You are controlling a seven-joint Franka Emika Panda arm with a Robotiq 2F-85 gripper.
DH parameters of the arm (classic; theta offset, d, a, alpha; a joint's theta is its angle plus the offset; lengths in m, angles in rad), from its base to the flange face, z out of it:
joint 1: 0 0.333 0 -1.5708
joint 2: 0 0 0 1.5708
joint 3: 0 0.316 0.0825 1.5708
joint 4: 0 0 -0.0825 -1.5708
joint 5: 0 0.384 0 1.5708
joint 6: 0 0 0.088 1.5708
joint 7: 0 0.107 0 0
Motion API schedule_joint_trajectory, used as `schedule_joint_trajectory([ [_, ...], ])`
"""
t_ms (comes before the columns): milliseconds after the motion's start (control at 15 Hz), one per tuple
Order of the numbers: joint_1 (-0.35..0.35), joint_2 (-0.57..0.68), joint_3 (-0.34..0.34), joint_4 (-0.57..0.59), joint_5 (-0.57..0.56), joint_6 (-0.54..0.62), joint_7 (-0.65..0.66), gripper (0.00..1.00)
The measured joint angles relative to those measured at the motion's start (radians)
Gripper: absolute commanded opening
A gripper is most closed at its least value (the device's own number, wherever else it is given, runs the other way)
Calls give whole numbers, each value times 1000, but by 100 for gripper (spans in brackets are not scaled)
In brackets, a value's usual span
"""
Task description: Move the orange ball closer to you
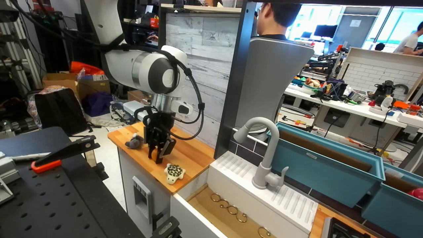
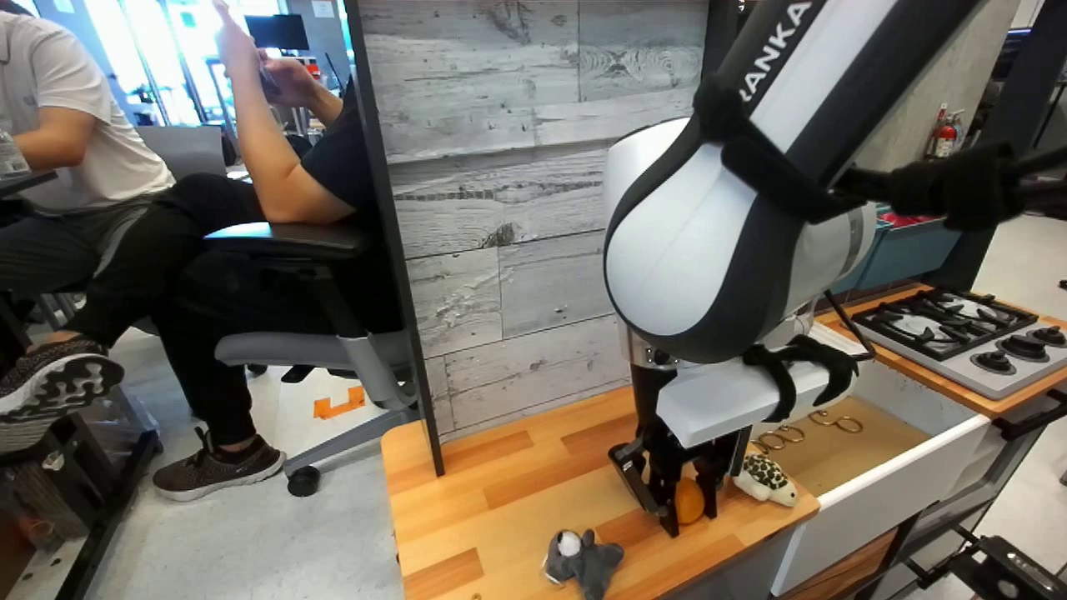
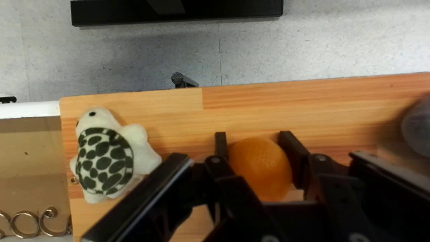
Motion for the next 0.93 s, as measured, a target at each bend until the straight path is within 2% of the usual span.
schedule_joint_trajectory([
  [67,0,0,0,0,3,0,0,18],
  [133,0,0,0,0,5,0,0,68],
  [200,0,0,0,0,5,0,0,69],
  [467,0,1,-2,-3,5,10,1,97],
  [933,5,-38,11,-52,5,13,2,100],
])
